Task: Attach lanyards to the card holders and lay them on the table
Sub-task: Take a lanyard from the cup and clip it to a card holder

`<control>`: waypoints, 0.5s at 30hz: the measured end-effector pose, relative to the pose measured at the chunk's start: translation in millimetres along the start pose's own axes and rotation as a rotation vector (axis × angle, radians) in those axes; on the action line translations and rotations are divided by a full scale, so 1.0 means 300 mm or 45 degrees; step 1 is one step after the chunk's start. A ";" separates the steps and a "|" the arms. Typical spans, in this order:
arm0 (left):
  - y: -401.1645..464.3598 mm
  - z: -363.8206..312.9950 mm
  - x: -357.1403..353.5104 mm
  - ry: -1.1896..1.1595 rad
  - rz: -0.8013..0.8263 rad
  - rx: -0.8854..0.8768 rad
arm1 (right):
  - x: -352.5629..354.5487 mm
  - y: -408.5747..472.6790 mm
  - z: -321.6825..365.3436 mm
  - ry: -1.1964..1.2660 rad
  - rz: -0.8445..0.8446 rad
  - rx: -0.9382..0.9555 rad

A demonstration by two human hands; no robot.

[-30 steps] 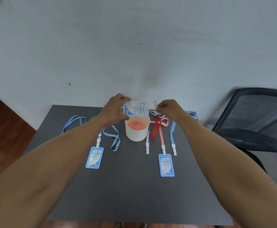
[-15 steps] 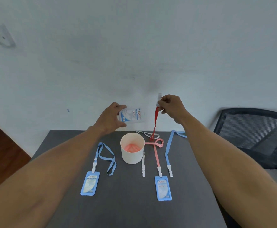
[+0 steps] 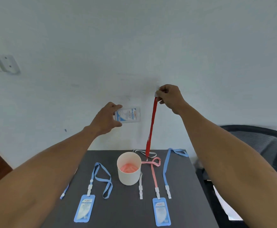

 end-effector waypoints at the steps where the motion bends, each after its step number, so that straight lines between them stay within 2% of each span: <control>1: 0.003 -0.002 0.011 0.003 -0.006 -0.002 | 0.007 0.003 0.016 -0.007 -0.003 0.011; 15: -0.047 0.051 0.177 0.086 -0.116 0.020 | -0.020 0.026 0.171 -0.032 0.007 0.126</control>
Point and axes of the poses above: each hand's wrist, its own y-axis towards the middle knuckle, its own x-axis out of the back of the hand, z = x × y, the point moved 7 cm from there along y, towards the middle knuckle, and after that the axes turned 12 degrees about z, right-handed, at the moved point
